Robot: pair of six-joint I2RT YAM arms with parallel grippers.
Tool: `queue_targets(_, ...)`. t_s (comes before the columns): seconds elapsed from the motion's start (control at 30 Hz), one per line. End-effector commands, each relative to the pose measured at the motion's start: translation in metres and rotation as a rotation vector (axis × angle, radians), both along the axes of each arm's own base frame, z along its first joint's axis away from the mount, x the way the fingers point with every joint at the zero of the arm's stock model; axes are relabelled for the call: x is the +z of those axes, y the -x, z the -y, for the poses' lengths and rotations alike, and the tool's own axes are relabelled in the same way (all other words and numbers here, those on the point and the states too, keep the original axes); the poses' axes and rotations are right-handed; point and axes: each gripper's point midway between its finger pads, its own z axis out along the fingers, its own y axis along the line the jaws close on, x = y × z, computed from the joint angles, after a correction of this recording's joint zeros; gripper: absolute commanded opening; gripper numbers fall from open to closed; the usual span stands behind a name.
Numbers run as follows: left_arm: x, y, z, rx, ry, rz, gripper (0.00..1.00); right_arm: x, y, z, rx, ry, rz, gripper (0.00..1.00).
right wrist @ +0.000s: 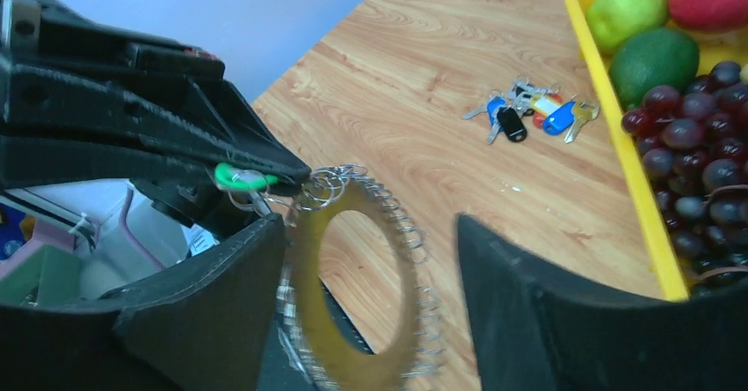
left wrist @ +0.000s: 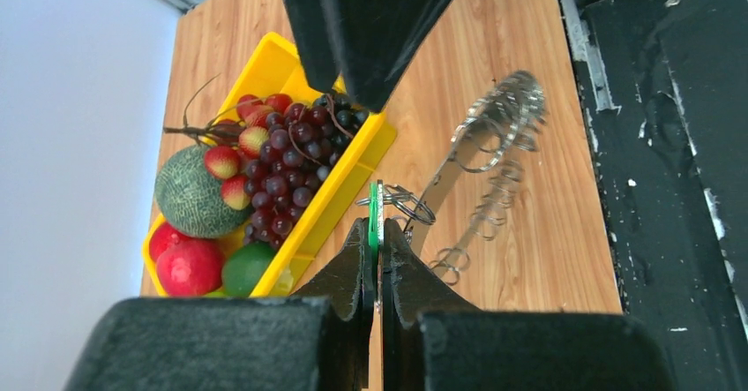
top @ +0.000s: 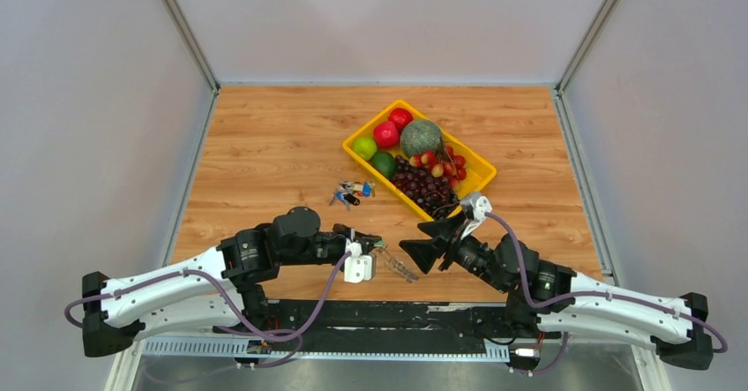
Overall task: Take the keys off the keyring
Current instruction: Remove the key from the keyring.
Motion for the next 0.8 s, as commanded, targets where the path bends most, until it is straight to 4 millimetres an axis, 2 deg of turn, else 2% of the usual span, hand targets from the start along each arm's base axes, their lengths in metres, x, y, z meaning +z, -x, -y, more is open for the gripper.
queue_targets(0.0, 0.031, 0.007, 0.007, -0.068, 0.055, 0.025, 0.0, 0.009, 0.012, 0.011, 0.091, 0.011, 0.202, 0.8)
queue_targets(0.1, 0.031, 0.007, 0.009, -0.089, 0.034, 0.042, 0.0, 0.017, 0.031, 0.011, 0.202, 0.005, 0.289, 0.92)
queue_targets(0.2, 0.031, 0.008, 0.012, -0.119, 0.017, 0.066, 0.0, 0.02, 0.046, 0.005, 0.305, 0.021, 0.351, 0.86)
queue_targets(0.33, 0.027, 0.005, 0.013, -0.173, -0.017, 0.13, 0.0, 0.006, 0.038, -0.008, 0.309, 0.108, 0.37, 0.79)
queue_targets(0.57, 0.023, -0.012, 0.014, -0.206, -0.076, 0.271, 0.0, 0.012, 0.03, -0.025, 0.308, 0.13, 0.436, 0.6)
queue_targets(0.77, 0.022, -0.014, 0.015, -0.223, -0.068, 0.309, 0.0, 0.019, 0.024, -0.028, 0.262, 0.069, 0.475, 0.55)
